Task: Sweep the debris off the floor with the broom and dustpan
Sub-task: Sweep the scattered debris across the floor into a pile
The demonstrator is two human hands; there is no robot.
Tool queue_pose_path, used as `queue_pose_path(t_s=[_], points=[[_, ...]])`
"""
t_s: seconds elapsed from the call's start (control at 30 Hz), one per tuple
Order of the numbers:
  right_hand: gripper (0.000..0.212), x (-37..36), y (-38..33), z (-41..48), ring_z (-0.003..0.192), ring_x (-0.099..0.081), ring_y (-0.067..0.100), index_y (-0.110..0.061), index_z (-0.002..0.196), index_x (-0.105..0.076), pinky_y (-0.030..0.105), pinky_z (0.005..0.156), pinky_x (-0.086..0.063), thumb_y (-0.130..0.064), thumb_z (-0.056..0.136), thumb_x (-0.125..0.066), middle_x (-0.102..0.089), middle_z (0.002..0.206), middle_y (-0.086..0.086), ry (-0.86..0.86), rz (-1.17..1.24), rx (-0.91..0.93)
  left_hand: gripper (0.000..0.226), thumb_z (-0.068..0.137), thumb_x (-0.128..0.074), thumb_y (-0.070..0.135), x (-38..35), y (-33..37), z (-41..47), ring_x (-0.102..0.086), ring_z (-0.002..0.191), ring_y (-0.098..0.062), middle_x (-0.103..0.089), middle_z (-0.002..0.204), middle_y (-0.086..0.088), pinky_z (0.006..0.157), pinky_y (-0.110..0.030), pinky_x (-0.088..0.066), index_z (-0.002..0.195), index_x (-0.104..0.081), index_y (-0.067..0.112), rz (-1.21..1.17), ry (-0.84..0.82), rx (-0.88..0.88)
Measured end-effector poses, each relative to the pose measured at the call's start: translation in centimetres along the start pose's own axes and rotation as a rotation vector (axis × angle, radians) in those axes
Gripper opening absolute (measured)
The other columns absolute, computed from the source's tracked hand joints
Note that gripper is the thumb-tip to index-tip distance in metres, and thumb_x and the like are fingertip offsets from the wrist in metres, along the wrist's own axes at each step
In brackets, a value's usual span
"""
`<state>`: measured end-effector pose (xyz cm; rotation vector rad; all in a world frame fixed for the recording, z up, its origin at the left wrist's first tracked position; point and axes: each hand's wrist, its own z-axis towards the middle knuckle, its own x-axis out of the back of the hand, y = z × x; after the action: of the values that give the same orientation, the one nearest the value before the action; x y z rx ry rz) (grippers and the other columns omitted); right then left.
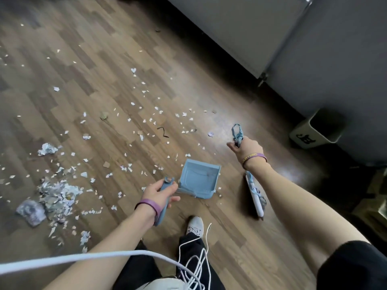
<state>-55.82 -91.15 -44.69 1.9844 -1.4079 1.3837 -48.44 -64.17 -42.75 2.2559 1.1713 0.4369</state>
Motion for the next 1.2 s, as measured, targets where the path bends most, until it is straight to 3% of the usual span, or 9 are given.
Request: queue_pose_path(t_s=[0.13,0.33,0.47,0.67,0.83,0.9,1.0,1.1,1.2], points=[[0.046,-2.8,-6.2,0.9,0.069,-0.049,0.03,-0.013,0.068,-0.05,0.029,0.062,-0.036,-0.054,0.088,-0.053,-0.053,0.07,0.008,-0.035,0.055,0.04,0.008,0.088,-0.063,0.014,4.1,-0.6,1.2,-0.07,0.063,-0.013,-0.068,0.087,0.003,0.046,-0.019,-0.043,0.09,-0.063,0.022,-0.023,0.05,0.026],[0.037,-10.3,-18.0,-0.2,0.068,-0.053,0.031,-0.015,0.06,-0.042,0.027,0.062,-0.036,-0.042,0.083,-0.052,-0.048,0.06,0.003,-0.126,0.076,0.076,0.014,0.087,-0.064,0.018,13.6,-0.3,3.4,-0.071,0.072,-0.016,-0.07,0.097,-0.003,0.054,-0.025,-0.044,0.102,-0.065,0.017,-0.028,0.119,0.018],[0.033,-15.2,-28.3,-2.5,0.071,-0.055,0.034,-0.015,0.068,-0.049,0.028,0.062,-0.036,-0.043,0.085,-0.048,-0.056,0.068,0.008,-0.14,0.051,0.122,0.017,0.089,-0.062,0.016,22.9,0.4,4.6,-0.069,0.074,-0.017,-0.068,0.096,-0.002,0.058,-0.025,-0.044,0.106,-0.063,0.016,-0.065,0.144,0.022],[0.03,-22.3,-47.7,-8.1,0.079,-0.059,0.035,-0.017,0.073,-0.052,0.028,0.064,-0.035,-0.044,0.084,-0.048,-0.061,0.076,0.011,-0.229,0.13,0.278,0.009,0.089,-0.062,0.013,38.3,0.4,4.6,-0.068,0.073,-0.02,-0.068,0.09,-0.004,0.056,-0.025,-0.044,0.094,-0.064,0.02,-0.135,0.238,0.04],[0.035,-25.9,-62.6,-14.1,0.081,-0.061,0.036,-0.016,0.074,-0.055,0.029,0.064,-0.036,-0.048,0.086,-0.05,-0.068,0.085,0.015,-0.319,0.215,0.444,0.01,0.089,-0.059,0.004,49.2,0.3,3.8,-0.066,0.048,-0.006,-0.064,0.086,0.0,0.042,-0.014,-0.045,0.09,-0.06,0.014,-0.255,0.381,0.043],[0.035,-26.3,-67.3,-16.4,0.083,-0.061,0.037,-0.014,0.079,-0.061,0.029,0.064,-0.037,-0.047,0.087,-0.051,-0.068,0.087,0.016,-0.349,0.231,0.508,0.011,0.09,-0.058,0.003,52.5,0.1,3.0,-0.065,0.047,-0.002,-0.064,0.085,0.002,0.046,-0.016,-0.046,0.092,-0.061,0.014,-0.253,0.447,0.04],[0.033,-26.1,-72.2,-19.0,0.084,-0.061,0.037,-0.011,0.084,-0.064,0.029,0.065,-0.037,-0.041,0.088,-0.051,-0.068,0.088,0.017,-0.376,0.246,0.586,0.018,0.088,-0.056,0.0,56.0,-0.3,1.8,-0.064,0.047,0.002,-0.066,0.079,0.004,0.054,-0.022,-0.046,0.09,-0.063,0.017,-0.218,0.538,0.015],[0.031,-25.7,-74.7,-19.7,0.086,-0.061,0.04,-0.01,0.092,-0.061,0.03,0.067,-0.037,-0.037,0.091,-0.046,-0.067,0.092,0.02,-0.376,0.236,0.628,0.017,0.086,-0.057,0.0,58.0,-0.1,0.7,-0.064,0.046,0.002,-0.067,0.06,0.013,0.043,-0.013,-0.043,0.093,-0.064,0.014,-0.201,0.605,-0.018],[0.034,-25.2,-74.9,-18.8,0.091,-0.06,0.042,-0.007,0.096,-0.058,0.031,0.068,-0.036,-0.037,0.093,-0.043,-0.066,0.098,0.022,-0.336,0.19,0.636,0.016,0.086,-0.058,-0.001,59.1,0.7,0.1,-0.061,0.041,0.001,-0.064,0.069,0.005,0.036,-0.009,-0.035,0.095,-0.063,0.011,-0.254,0.667,-0.042]])
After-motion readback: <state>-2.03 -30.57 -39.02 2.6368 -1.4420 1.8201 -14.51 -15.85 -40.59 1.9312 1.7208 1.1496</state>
